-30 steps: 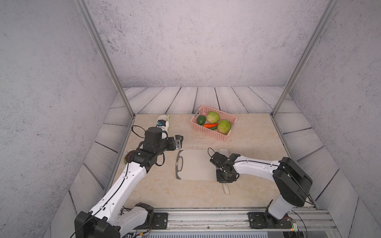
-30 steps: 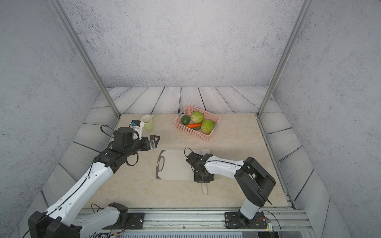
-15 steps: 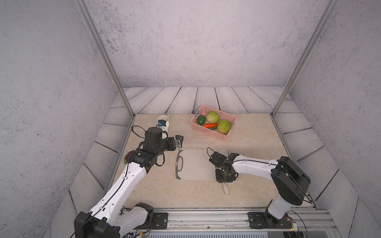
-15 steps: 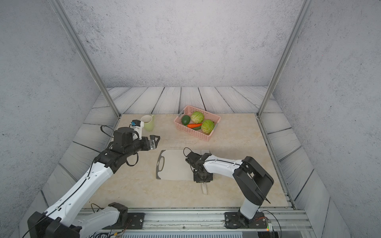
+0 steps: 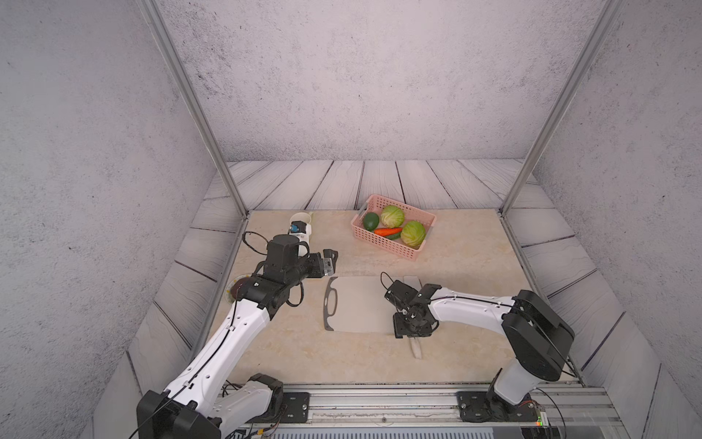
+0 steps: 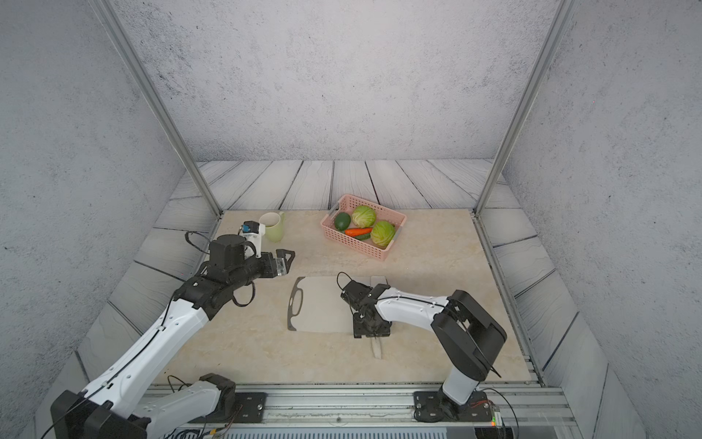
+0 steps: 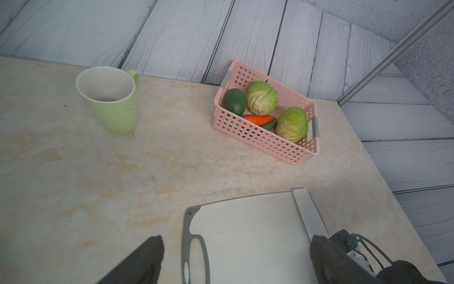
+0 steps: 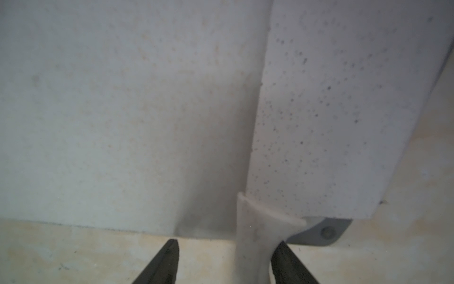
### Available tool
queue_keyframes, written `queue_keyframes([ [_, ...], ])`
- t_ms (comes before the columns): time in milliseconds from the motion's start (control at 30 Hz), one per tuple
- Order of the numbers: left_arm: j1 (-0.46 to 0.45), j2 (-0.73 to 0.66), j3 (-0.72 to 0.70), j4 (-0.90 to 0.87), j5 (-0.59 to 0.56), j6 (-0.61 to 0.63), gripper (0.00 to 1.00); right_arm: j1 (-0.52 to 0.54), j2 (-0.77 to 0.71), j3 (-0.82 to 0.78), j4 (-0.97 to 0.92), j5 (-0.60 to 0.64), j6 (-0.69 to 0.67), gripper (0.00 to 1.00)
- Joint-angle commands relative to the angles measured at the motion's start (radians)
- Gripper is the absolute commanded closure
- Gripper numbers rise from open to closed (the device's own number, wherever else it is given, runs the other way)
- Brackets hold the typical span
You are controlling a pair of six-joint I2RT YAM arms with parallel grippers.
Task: Align the knife with the edge of the cutting board
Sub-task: Place the knife on the work surface, then adjust the knife at the edge of the cutting board.
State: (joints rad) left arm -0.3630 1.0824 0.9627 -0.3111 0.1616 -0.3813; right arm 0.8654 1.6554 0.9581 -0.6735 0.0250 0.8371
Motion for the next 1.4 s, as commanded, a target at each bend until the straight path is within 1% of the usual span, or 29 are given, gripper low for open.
queue_keyframes([
  [0,-0.007,-0.005,0.026,-0.011,-0.002,0.01,0.02,-0.002,-0.037,-0.038,-0.028,-0.008,0.003,0.35],
  [300,-0.009,-0.002,0.024,-0.012,0.0,0.009,0.02,0.0,-0.128,-0.071,-0.055,-0.007,0.014,0.35],
  [433,-0.013,-0.002,0.024,-0.014,-0.004,0.01,0.02,0.001,-0.153,-0.1,-0.032,-0.023,0.028,0.35],
  [800,-0.026,-0.002,0.027,-0.02,-0.021,0.017,0.02,0.018,-0.14,-0.129,0.001,-0.03,0.046,0.4],
  [1067,-0.03,-0.002,0.026,-0.021,-0.027,0.019,0.02,0.03,-0.117,-0.13,0.021,-0.03,0.06,0.51],
  [1267,-0.033,-0.004,0.026,-0.022,-0.03,0.019,0.02,0.044,-0.107,-0.117,0.0,-0.007,0.071,0.59],
  [1367,-0.034,-0.004,0.027,-0.023,-0.032,0.02,0.02,0.048,-0.107,-0.109,-0.013,0.006,0.072,0.65],
])
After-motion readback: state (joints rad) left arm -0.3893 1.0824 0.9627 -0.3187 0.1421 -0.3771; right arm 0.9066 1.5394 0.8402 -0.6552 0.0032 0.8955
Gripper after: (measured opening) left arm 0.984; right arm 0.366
